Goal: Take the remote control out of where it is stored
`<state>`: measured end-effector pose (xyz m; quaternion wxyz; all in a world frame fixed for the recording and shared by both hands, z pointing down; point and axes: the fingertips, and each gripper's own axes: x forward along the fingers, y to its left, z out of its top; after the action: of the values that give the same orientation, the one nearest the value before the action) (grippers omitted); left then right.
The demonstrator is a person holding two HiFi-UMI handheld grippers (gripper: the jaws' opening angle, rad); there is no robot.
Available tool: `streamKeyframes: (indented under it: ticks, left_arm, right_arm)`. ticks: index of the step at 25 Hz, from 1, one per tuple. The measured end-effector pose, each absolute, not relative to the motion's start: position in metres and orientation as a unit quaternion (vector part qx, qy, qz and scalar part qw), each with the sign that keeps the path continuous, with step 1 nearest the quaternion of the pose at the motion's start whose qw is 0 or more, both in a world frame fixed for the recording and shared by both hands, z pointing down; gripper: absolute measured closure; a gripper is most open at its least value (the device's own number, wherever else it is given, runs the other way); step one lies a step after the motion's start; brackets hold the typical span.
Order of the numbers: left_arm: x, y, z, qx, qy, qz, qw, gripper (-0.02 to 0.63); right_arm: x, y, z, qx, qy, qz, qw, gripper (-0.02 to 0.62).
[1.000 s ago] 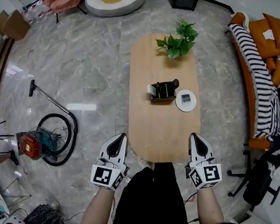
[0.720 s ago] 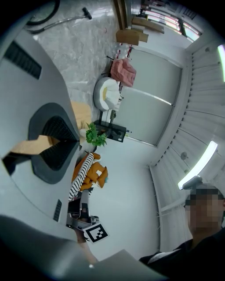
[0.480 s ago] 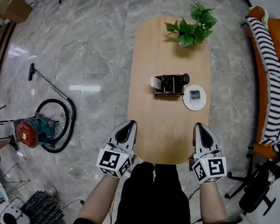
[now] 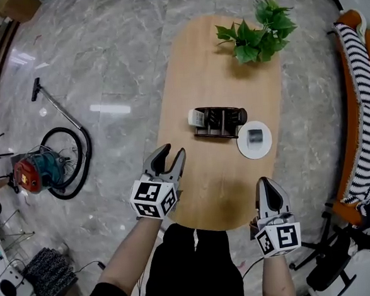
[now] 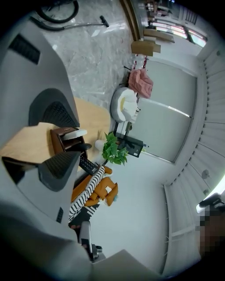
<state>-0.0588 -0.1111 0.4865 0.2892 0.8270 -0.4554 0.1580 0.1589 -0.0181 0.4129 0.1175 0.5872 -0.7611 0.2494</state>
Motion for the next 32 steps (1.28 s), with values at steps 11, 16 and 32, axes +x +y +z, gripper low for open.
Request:
streamKeyframes:
  ticks: [11, 16, 32]
  left_arm:
    - [-0.035, -0.166, 0.536, 0.809, -0.466, 0.174, 0.315, 0.436]
    - [-0.018, -0.189, 0.550, 0.810, -0.462, 0.190, 0.307, 0.430]
    - [-0.006, -0.203, 0.582, 0.780, -0.478, 0.165, 0.370, 0.489]
  right_arm:
    - [0.213, -0.009, 0.445, 0.593, -0.749, 0.256, 0.147, 0.589]
    - [0.214, 0.005, 0.461, 0.587, -0.745, 0.269, 0.164, 0.589]
    - [0.203, 0.028, 0.487, 0.570, -0.739, 0.311, 0.181, 0.589]
